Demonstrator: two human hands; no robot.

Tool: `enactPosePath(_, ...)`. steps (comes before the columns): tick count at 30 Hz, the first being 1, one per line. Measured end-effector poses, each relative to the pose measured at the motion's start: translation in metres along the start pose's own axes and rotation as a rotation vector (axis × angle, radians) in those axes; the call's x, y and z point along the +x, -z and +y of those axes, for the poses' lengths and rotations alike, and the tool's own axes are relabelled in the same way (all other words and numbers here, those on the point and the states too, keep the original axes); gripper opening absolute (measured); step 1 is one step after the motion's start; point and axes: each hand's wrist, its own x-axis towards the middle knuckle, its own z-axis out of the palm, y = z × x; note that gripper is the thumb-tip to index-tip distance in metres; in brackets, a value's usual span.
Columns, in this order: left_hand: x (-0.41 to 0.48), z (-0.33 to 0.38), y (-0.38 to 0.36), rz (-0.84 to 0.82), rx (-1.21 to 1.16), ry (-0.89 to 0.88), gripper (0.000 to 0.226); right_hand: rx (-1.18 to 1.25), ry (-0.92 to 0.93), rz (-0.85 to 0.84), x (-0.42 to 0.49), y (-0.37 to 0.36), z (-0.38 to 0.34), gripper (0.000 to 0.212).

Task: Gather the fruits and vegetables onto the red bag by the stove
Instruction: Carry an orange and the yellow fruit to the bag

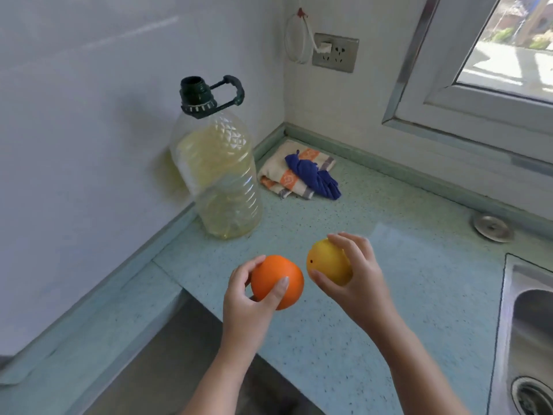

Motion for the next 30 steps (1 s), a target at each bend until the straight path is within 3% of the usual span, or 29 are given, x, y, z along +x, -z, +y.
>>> enactPosePath(13,-0.103,-0.038,0.127,0.482,-0.06,-0.016,0.051,0.074,0.307,-0.354,-0.067,-0.088,-0.097,0.062)
enactPosePath(30,-0.353,-0.086,0.264,0.901,0.042,0.015,0.049,0.112,0.585,-0.709,-0.293,-0.159,-0.2,0.061)
